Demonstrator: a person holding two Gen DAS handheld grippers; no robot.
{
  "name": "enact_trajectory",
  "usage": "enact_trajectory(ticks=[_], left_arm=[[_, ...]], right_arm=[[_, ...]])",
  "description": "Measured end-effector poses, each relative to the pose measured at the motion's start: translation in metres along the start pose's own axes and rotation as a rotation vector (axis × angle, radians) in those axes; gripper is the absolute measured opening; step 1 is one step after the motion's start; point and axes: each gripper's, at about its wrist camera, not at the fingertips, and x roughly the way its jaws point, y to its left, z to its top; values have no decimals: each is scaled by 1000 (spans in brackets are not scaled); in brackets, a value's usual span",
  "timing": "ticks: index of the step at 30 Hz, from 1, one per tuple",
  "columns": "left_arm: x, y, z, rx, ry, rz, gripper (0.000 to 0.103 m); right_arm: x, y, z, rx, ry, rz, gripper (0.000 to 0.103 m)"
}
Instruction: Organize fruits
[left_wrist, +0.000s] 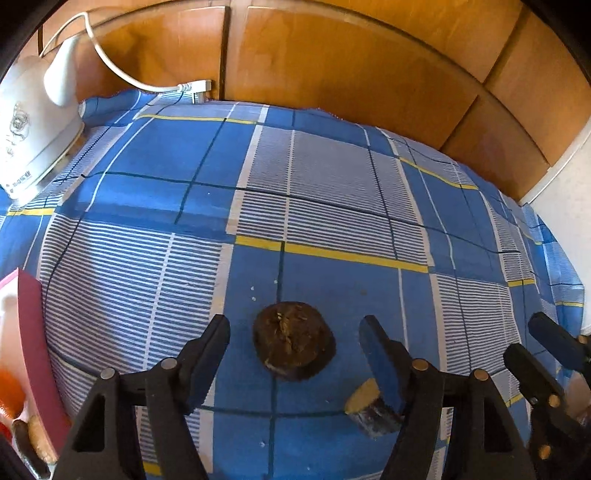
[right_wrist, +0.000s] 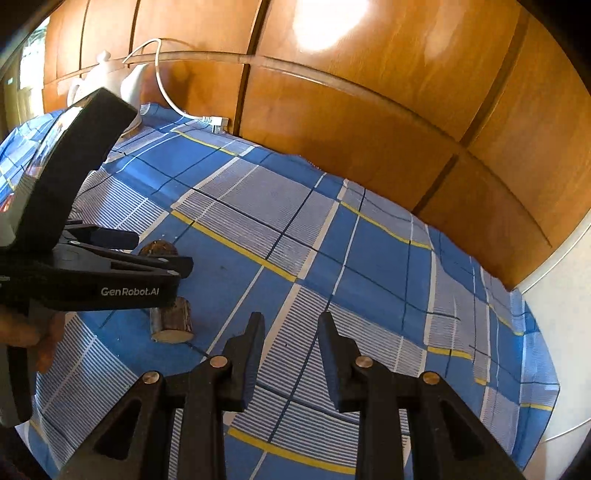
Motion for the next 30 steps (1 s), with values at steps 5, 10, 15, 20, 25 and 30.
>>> enact_trajectory(ticks=[5, 10, 15, 20, 25, 30], left_arm=[[3, 3, 1, 5, -5, -2, 71], [4, 3, 2, 33, -22, 26, 53], [-4, 9, -4, 34, -35, 14, 45], [-27, 18, -26, 19, -61, 0, 39], [-56, 15, -52, 63, -111, 11, 38], [-64, 12, -62, 91, -122, 21, 38]], right_arm=[[4, -1, -1, 8, 20, 4, 30], [8, 1, -2, 7, 31, 11, 30], [16, 0, -1, 32, 53, 71, 30], [13, 6, -2, 19, 24, 81, 30], [1, 12, -1, -3, -44, 69, 30], [-2, 14, -1, -12, -61, 56, 30]])
